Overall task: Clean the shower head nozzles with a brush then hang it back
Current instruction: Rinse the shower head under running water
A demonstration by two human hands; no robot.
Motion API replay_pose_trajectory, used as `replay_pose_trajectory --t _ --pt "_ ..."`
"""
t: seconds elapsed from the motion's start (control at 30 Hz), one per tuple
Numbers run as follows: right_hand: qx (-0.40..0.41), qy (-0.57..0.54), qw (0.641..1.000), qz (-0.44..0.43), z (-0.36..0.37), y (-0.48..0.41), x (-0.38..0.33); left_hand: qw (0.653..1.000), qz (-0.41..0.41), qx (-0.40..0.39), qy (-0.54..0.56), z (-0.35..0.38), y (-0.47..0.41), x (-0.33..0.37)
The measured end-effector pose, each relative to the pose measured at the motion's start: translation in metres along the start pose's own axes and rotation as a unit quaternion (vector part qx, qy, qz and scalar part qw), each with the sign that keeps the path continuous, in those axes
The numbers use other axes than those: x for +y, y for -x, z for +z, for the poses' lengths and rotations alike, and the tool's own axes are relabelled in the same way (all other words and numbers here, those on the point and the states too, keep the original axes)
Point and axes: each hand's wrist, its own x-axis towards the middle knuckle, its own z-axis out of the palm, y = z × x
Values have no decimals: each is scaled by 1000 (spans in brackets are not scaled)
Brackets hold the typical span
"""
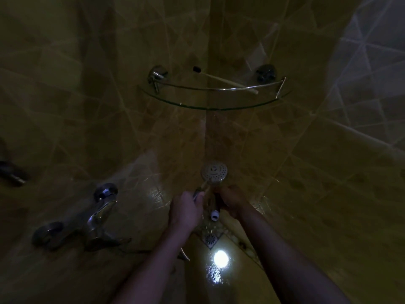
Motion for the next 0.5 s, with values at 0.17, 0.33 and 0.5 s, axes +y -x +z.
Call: replay_pose_trajectory --t 0.17,0.33,0.5 --pt "-6 8 1000 12 7 5 4 1000 9 -4 19 2 6 6" --pt "-4 17 1000 18 5 10 9 1000 -3 20 1 -8 10 -18" --pt "-34 45 998 23 6 13 13 1000 -26 11 -8 -13 22 -54"
